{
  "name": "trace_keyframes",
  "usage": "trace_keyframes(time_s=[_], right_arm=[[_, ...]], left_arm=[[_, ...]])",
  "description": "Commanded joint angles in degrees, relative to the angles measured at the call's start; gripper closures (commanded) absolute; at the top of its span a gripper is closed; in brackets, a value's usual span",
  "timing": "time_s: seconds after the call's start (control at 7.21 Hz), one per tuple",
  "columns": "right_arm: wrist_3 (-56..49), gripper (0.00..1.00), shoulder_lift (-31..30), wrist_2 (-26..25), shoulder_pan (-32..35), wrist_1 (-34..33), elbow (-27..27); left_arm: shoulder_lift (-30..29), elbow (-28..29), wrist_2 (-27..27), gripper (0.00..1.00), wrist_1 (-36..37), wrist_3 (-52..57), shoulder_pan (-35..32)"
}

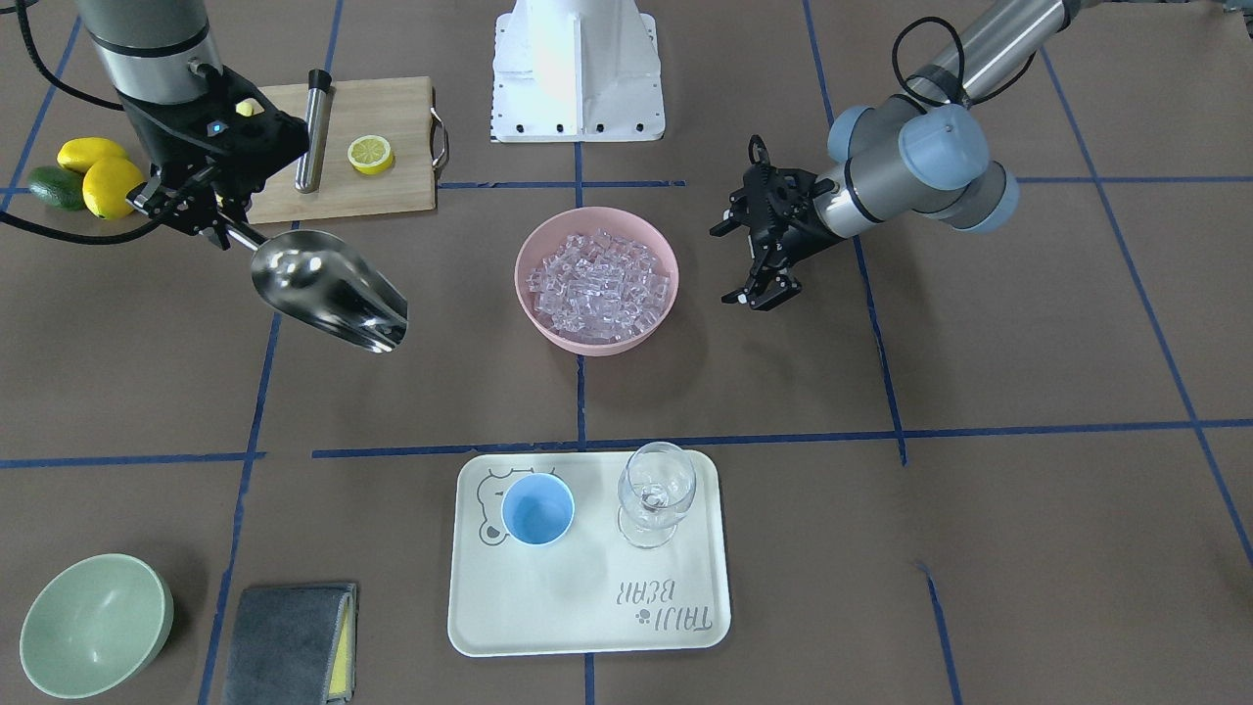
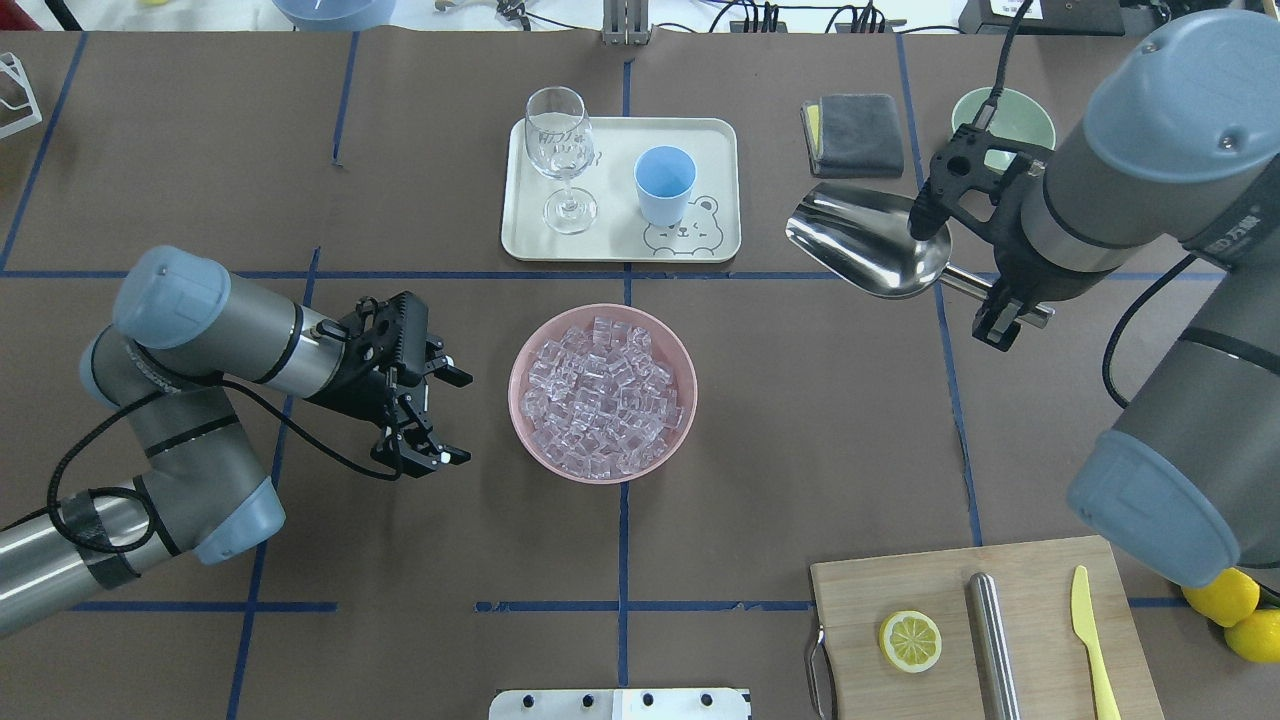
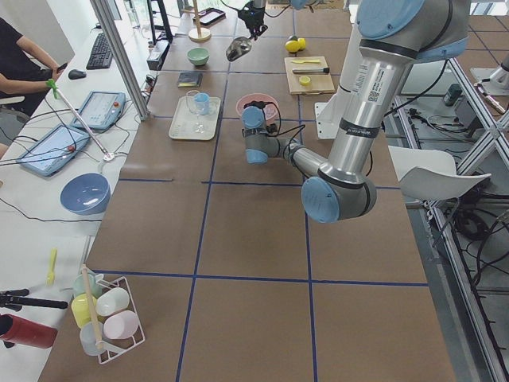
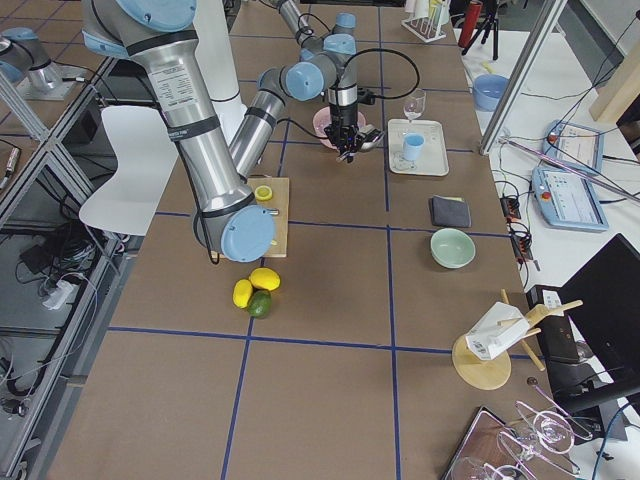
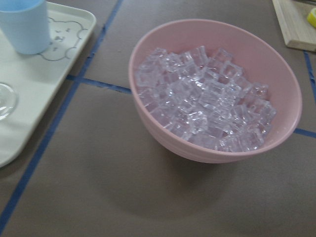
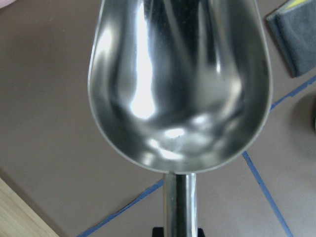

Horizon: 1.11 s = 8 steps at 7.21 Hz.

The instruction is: Put ice in cup with scoop

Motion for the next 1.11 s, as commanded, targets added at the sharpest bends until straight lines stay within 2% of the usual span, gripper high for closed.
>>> trace_keyframes(time_s=[0.0, 0.28, 0.69, 0.97], right_arm=[[-1.18, 1.0, 4.02, -0.2, -2.24, -4.68, -0.1], [-1.27, 1.0, 11.14, -0.47, -3.47, -15.73, -0.54], [-1.27, 1.0, 12.75, -2.92, -6.37, -17.8, -0.89], [-2.75, 1.0, 17.82, -6.08, -9.18, -22.09, -4.65]], left_arm=[[-3.01, 2.92, 4.89, 0.0, -1.11, -0.04, 3.03], [-3.81, 2.94, 6.2, 0.0, -1.11, -0.12, 2.69], [-4.16, 3.11, 6.21, 0.0, -0.76, -0.3, 0.58], [-4.16, 3.2, 6.21, 0.0, -0.67, -0.3, 0.49]])
